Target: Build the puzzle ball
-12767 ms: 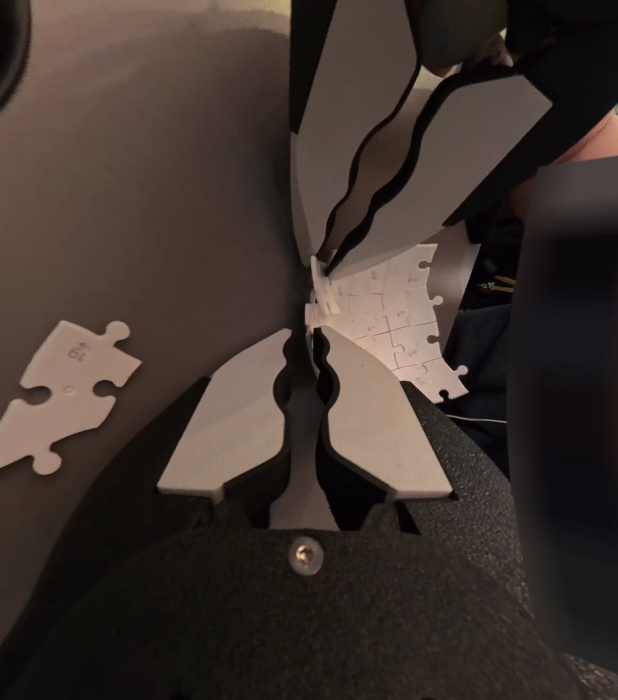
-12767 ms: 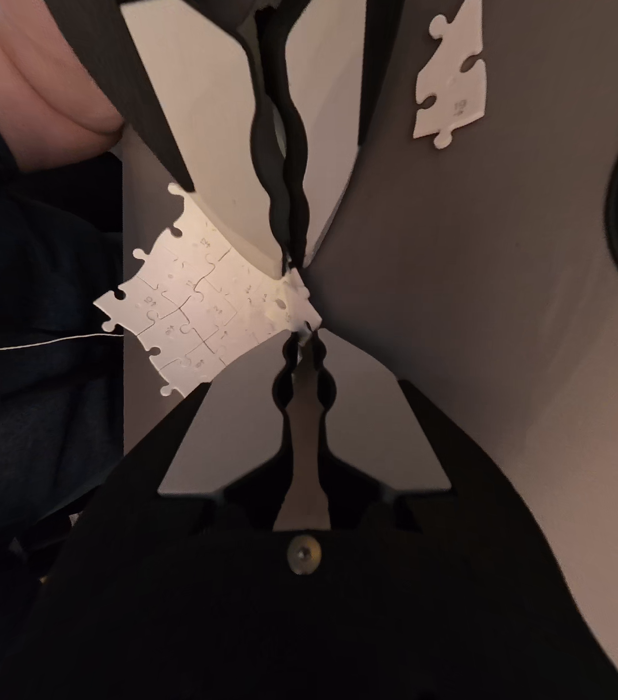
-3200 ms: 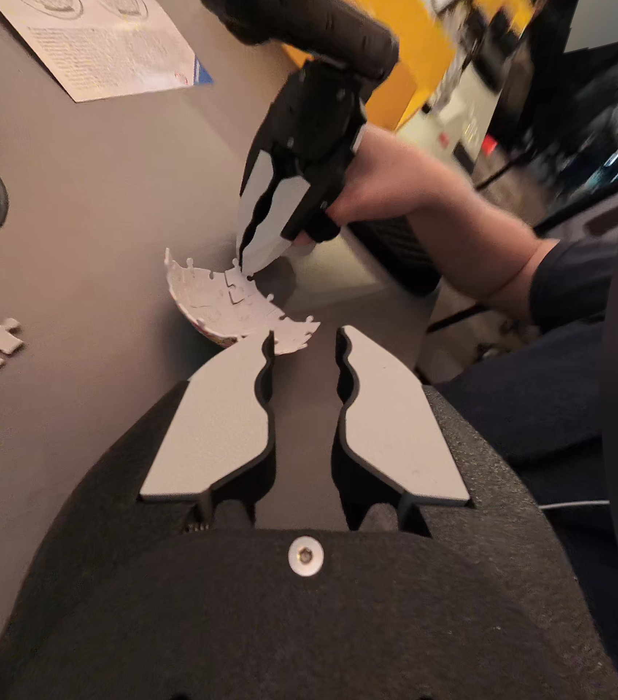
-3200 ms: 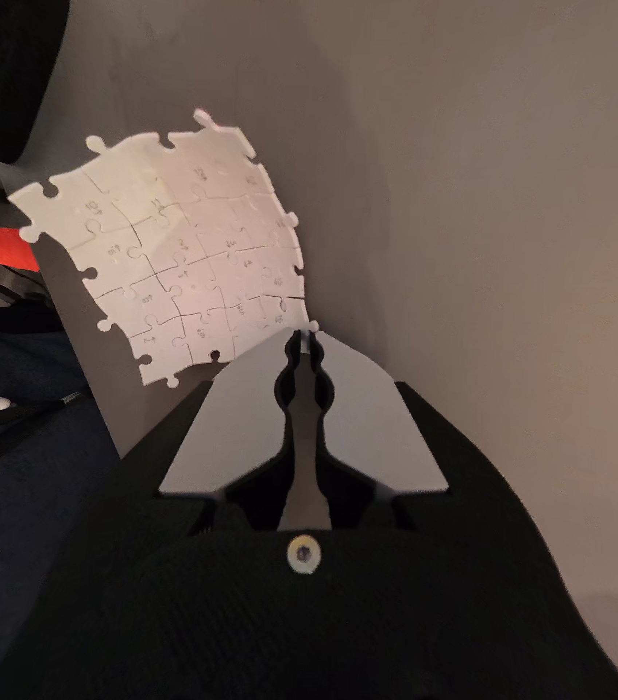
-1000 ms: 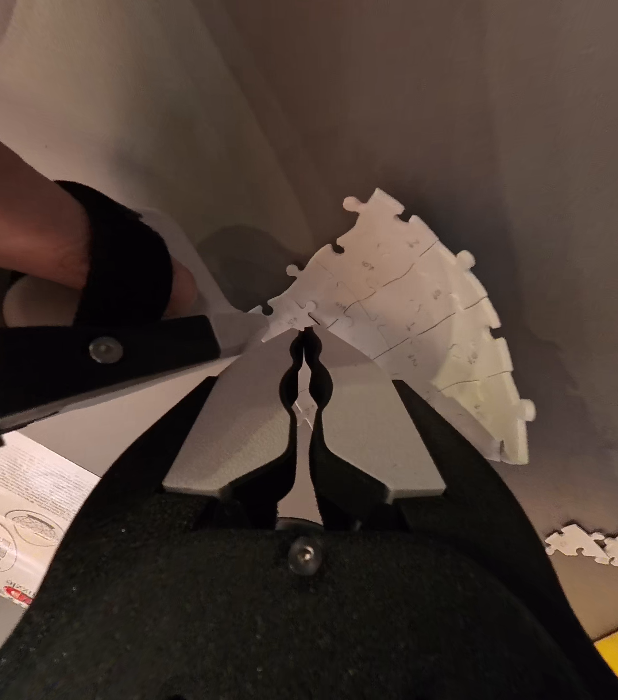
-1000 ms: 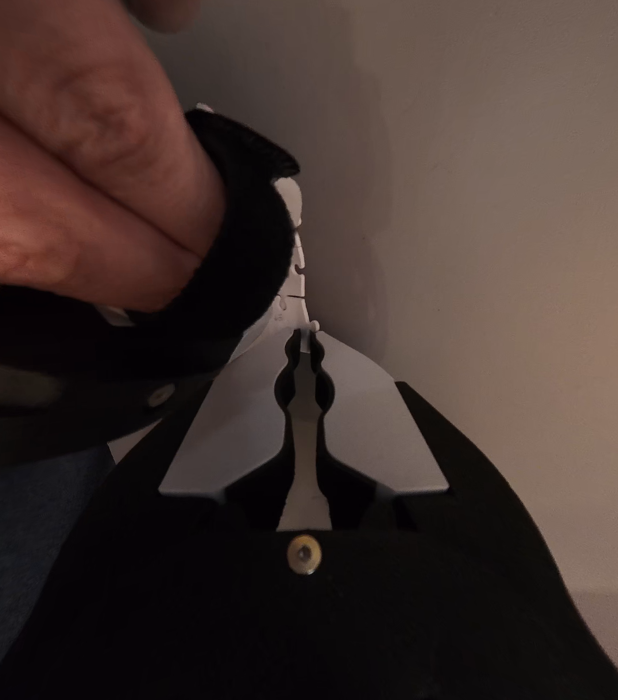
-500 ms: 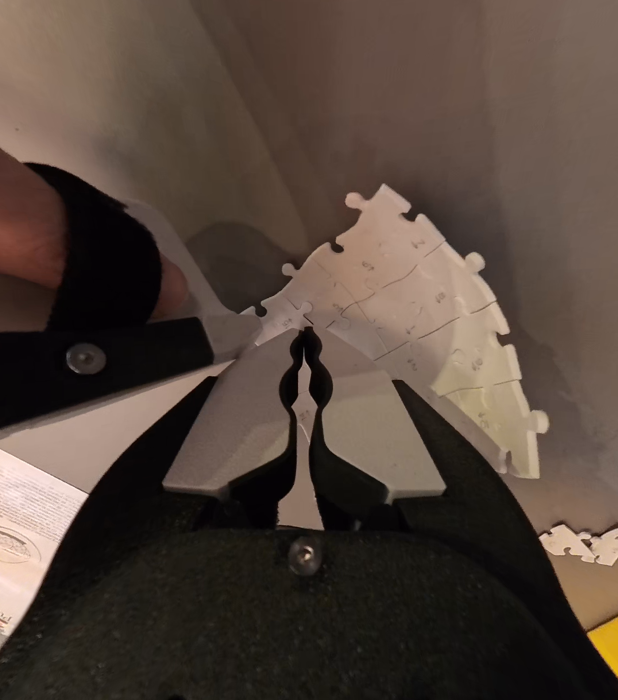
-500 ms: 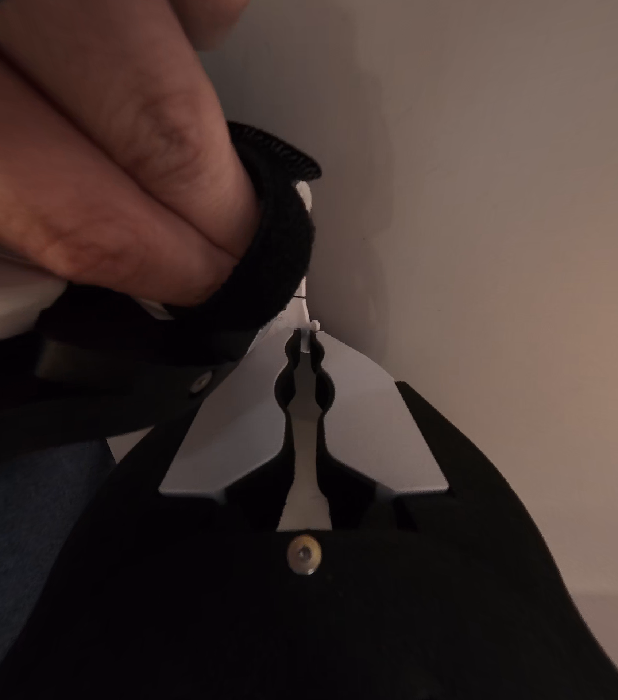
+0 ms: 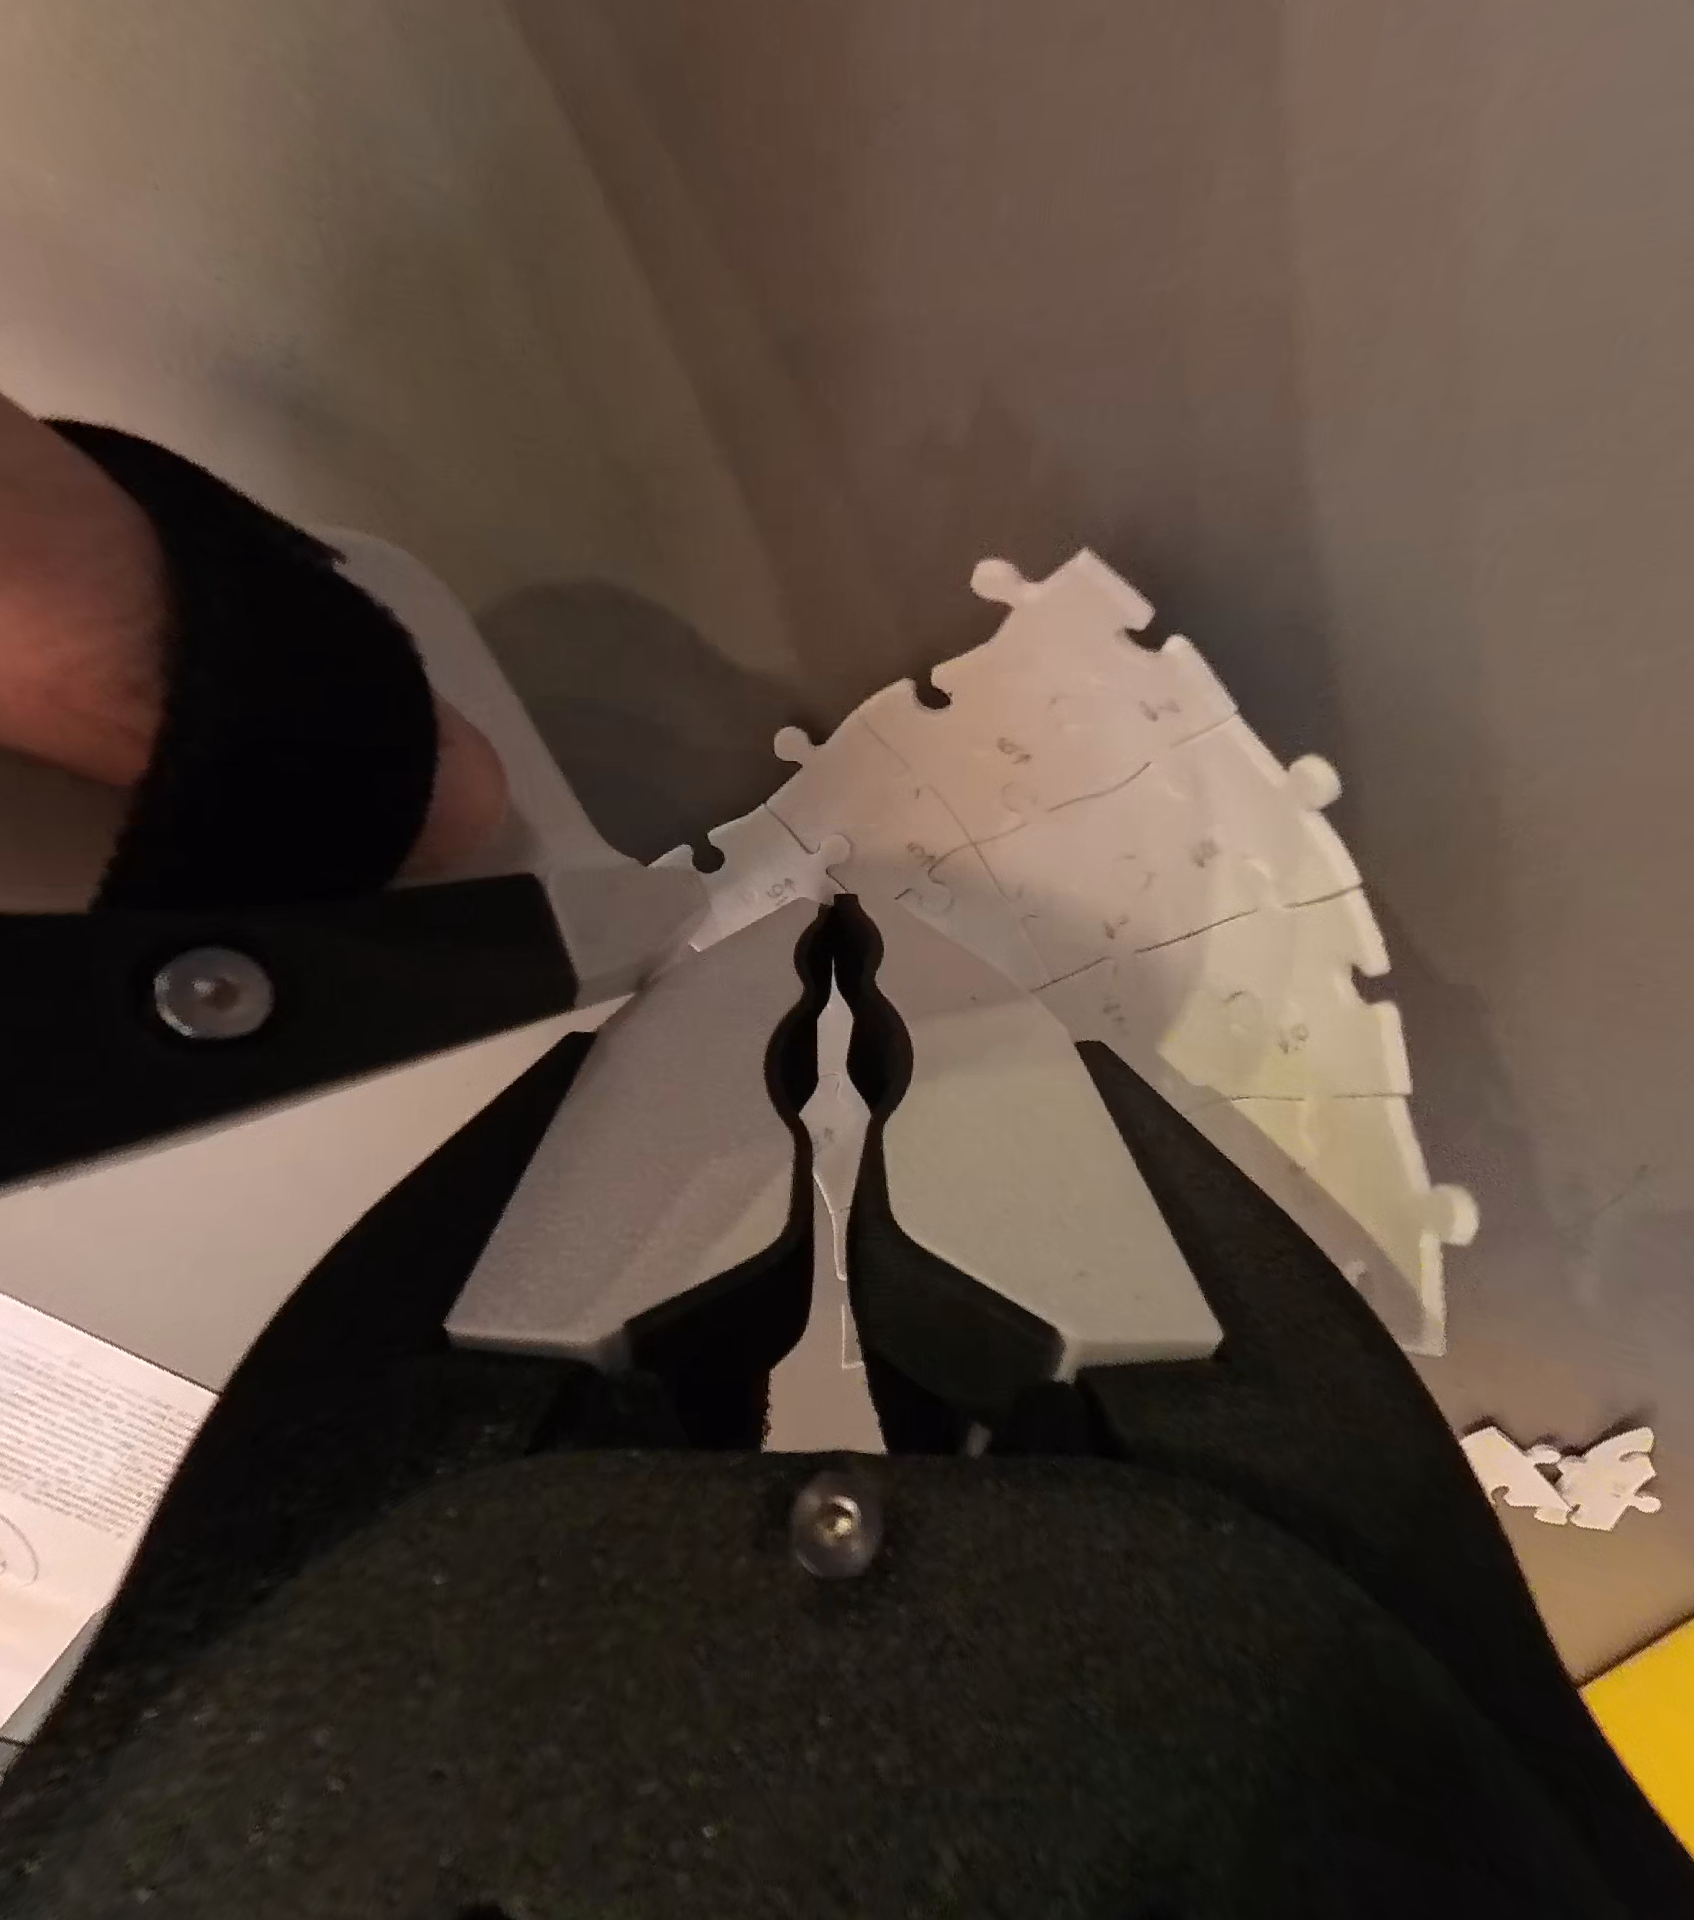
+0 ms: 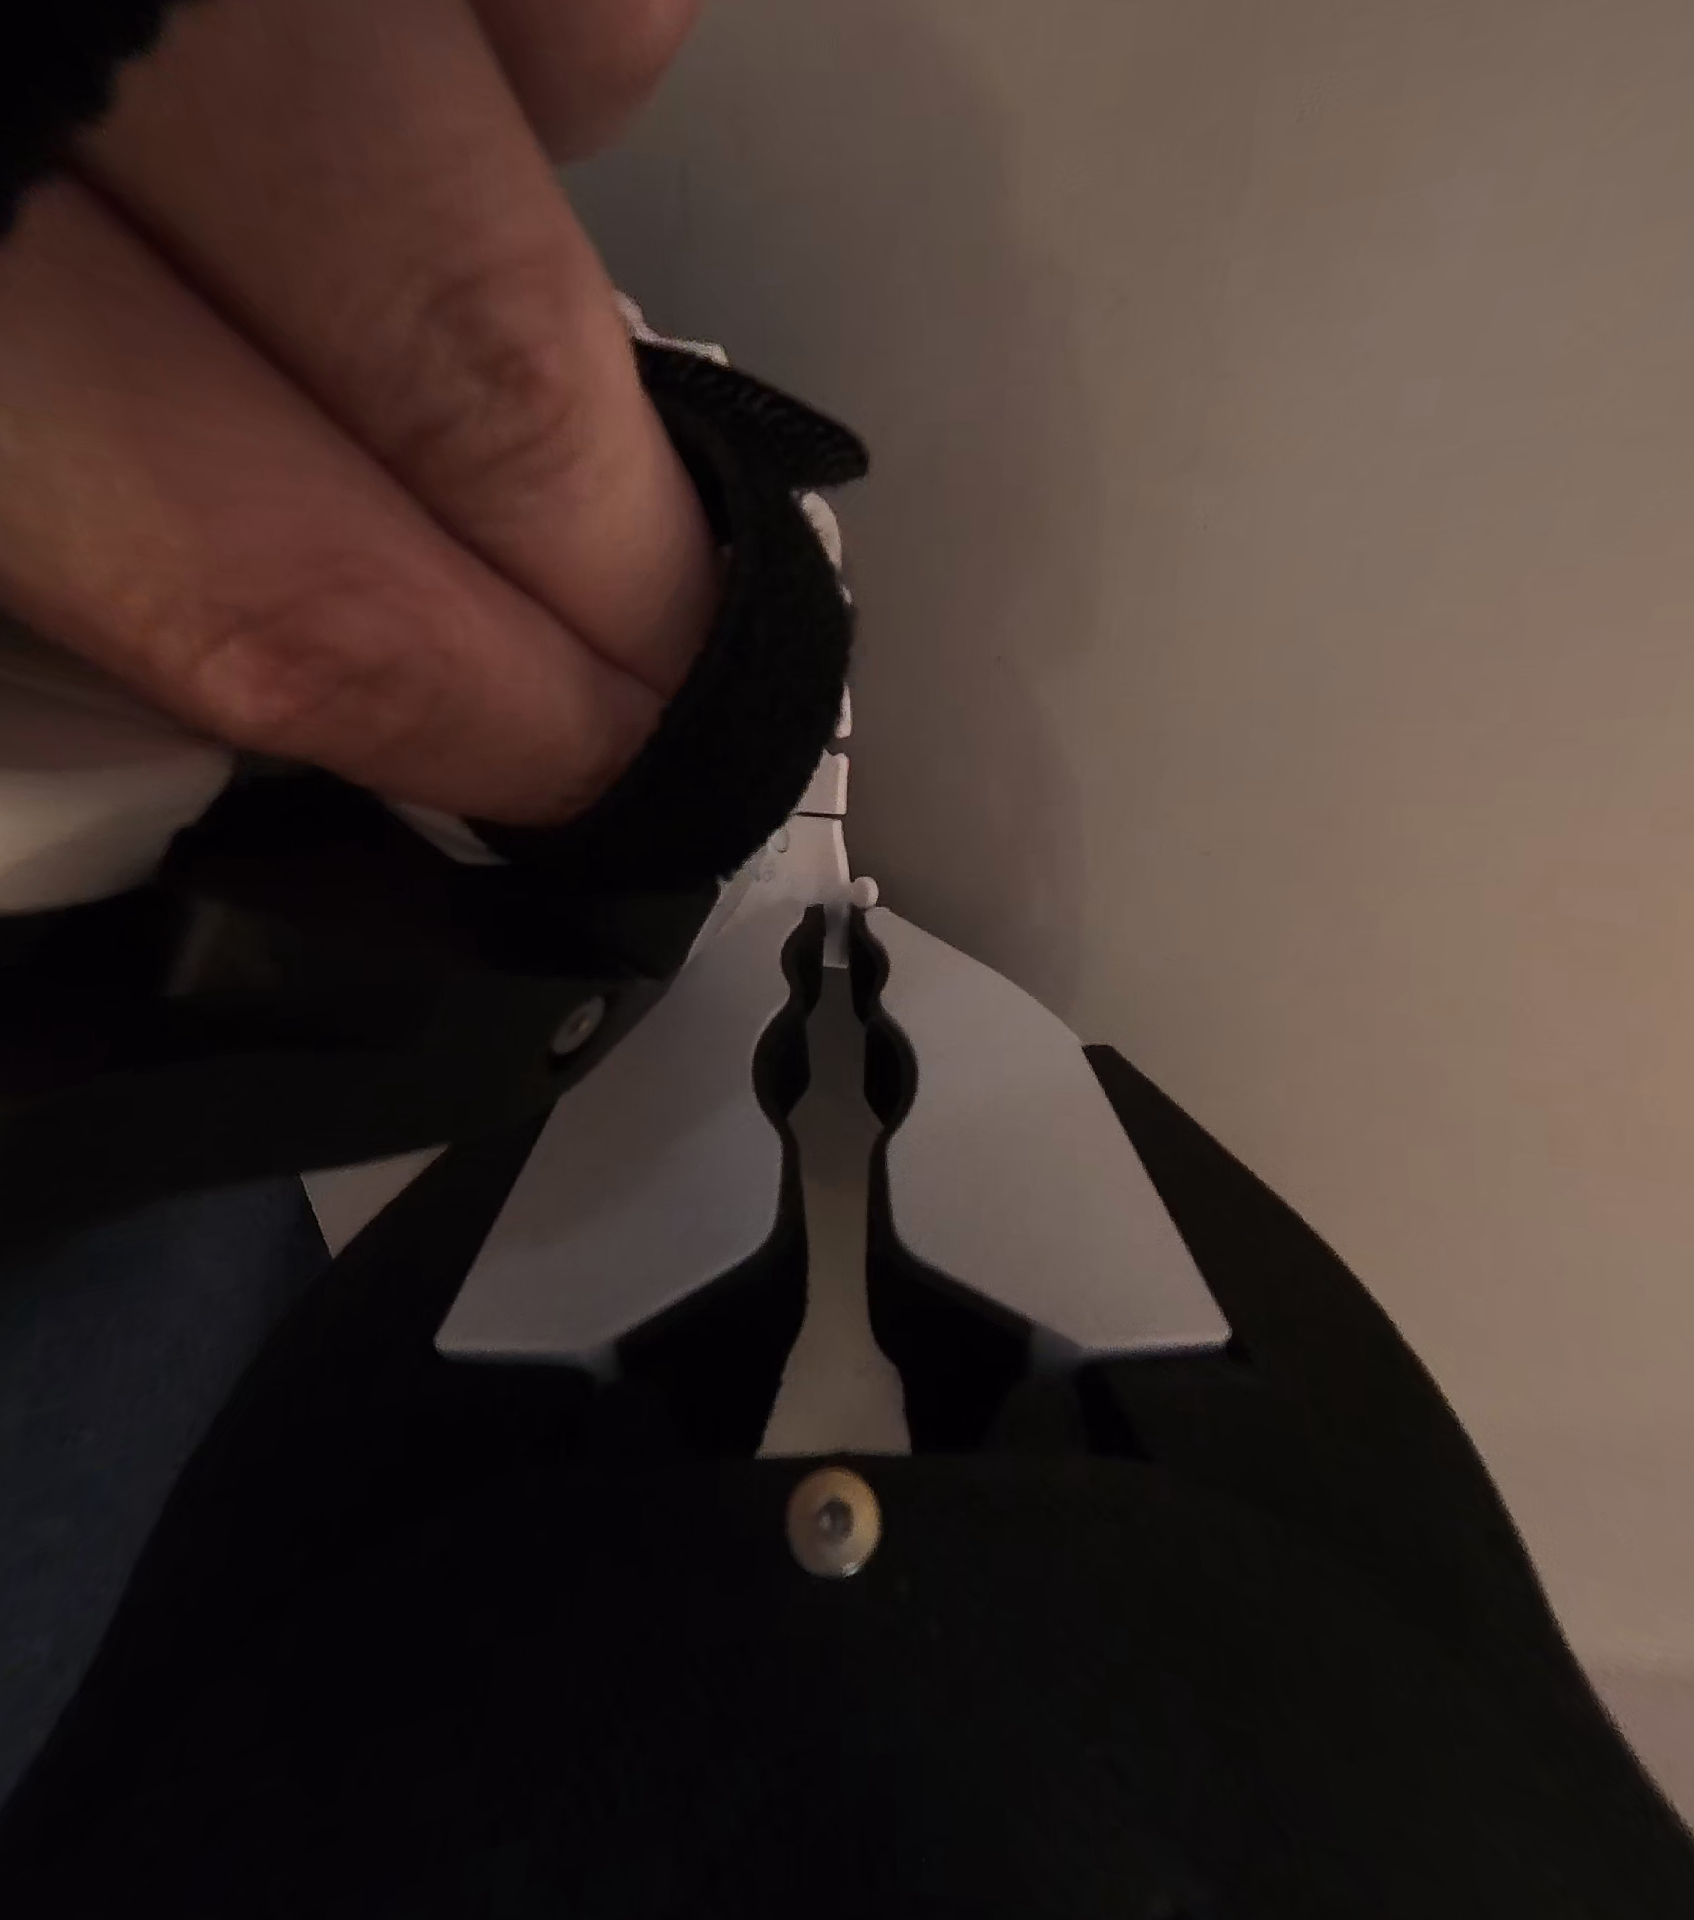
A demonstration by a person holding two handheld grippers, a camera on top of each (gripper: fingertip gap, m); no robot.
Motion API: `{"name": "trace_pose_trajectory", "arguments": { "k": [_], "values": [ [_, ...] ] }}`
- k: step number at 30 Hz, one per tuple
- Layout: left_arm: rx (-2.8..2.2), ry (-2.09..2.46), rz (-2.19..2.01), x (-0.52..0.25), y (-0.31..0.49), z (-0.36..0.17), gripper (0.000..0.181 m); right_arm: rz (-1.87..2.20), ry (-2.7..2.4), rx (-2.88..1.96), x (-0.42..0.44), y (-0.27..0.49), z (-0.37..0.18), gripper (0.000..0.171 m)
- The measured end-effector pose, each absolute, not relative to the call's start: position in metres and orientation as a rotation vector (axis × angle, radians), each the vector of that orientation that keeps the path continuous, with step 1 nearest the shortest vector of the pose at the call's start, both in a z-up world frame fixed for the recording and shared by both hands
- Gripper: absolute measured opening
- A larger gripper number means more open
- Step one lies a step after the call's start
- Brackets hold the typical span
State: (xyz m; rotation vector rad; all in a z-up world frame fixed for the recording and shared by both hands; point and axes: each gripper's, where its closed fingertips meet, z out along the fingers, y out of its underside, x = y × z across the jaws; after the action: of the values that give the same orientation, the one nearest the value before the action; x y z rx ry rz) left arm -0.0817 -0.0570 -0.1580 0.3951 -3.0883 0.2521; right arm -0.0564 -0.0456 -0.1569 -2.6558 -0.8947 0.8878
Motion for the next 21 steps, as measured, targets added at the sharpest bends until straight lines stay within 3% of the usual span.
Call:
{"name": "trace_pose_trajectory", "arguments": {
  "k": [10, 21],
  "values": [
    [0.421, -3.063, 0.259, -0.082, -0.058, -0.158, 0.0, 0.881, -0.829, -2.635, -0.045, -0.037, -0.155, 0.011],
    [0.447, -3.035, 0.273, -0.082, -0.058, -0.158, 0.0, 1.108, -0.767, -2.492, -0.052, -0.037, -0.137, 0.001]
  ]
}}
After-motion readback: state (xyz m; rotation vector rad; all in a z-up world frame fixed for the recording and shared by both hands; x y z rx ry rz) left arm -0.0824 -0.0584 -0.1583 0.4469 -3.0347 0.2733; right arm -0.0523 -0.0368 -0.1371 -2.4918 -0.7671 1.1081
